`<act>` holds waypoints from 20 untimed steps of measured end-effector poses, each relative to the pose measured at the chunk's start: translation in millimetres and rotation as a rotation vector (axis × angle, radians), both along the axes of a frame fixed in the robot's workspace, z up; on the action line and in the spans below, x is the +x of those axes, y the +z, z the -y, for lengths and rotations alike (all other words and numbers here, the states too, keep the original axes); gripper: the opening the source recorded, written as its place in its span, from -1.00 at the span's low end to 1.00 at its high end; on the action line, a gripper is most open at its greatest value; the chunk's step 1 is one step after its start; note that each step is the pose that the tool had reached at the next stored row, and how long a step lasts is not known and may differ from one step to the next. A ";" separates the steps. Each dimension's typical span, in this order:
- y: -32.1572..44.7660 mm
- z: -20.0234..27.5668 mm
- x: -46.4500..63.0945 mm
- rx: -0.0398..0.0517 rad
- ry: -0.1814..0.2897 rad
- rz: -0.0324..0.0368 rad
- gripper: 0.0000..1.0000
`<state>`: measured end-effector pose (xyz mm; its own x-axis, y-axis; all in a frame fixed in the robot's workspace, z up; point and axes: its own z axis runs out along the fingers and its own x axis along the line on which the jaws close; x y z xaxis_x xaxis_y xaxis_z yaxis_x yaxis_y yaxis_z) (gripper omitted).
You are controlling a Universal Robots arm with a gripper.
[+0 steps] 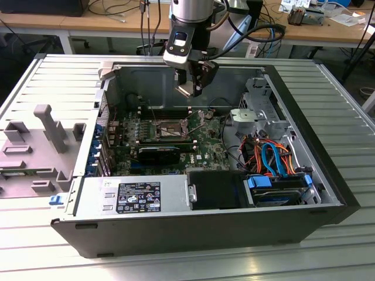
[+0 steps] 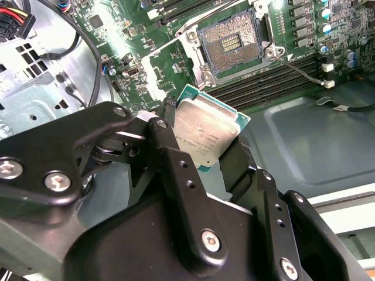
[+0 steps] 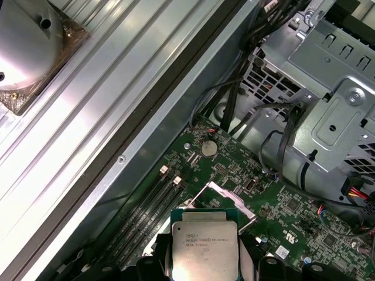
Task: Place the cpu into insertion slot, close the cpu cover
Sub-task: 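Close the cpu cover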
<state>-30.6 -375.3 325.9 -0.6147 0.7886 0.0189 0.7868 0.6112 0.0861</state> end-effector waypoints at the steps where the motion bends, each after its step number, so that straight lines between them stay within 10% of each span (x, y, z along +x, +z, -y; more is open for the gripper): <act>1: 0.0 0.0 0.0 0.0000 -0.001 0.0000 0.09; 20: -0.4 0.0 0.0 -0.0001 -0.010 0.0000 0.09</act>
